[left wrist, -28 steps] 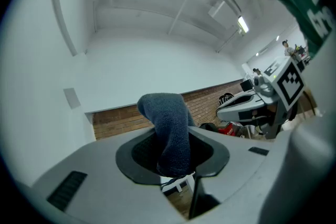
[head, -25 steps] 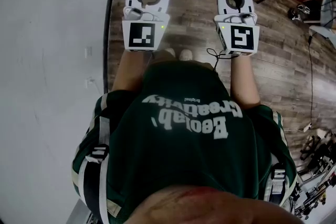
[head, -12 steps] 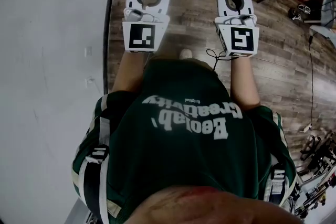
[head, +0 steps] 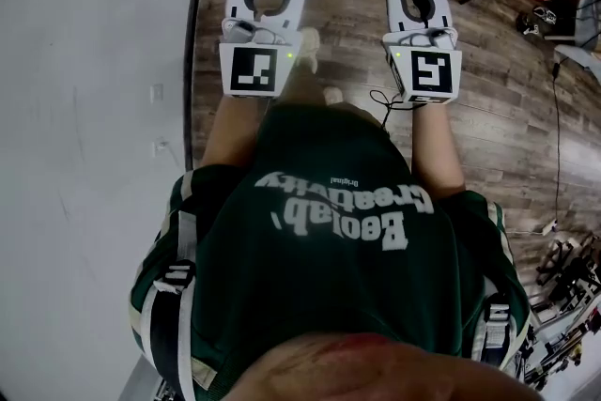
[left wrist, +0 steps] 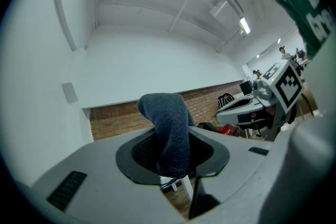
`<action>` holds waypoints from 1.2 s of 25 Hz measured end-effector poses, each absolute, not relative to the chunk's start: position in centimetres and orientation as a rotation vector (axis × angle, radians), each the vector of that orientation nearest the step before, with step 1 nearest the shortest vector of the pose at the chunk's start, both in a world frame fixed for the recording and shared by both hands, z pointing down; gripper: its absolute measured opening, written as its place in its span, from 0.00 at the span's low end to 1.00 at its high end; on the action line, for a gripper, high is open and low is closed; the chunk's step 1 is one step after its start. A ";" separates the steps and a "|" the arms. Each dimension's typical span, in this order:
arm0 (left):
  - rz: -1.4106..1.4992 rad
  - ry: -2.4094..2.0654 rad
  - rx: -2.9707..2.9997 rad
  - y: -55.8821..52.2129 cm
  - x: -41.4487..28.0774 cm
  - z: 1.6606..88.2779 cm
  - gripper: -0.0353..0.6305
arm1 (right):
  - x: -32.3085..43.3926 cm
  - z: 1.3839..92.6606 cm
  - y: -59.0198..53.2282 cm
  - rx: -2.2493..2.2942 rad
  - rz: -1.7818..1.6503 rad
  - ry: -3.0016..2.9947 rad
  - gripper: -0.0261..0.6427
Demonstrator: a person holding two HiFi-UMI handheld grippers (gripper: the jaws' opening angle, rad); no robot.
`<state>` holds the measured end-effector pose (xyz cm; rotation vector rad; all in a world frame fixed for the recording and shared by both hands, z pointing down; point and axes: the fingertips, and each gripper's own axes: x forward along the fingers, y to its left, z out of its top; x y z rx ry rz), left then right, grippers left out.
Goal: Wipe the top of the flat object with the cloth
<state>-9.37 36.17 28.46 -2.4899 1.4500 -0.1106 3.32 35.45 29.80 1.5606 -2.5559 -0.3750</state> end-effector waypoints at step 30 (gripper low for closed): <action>-0.050 1.342 -2.578 10.9 -13.8 29.3 0.23 | -1.7 30.1 11.6 1.622 -0.380 -2.438 0.03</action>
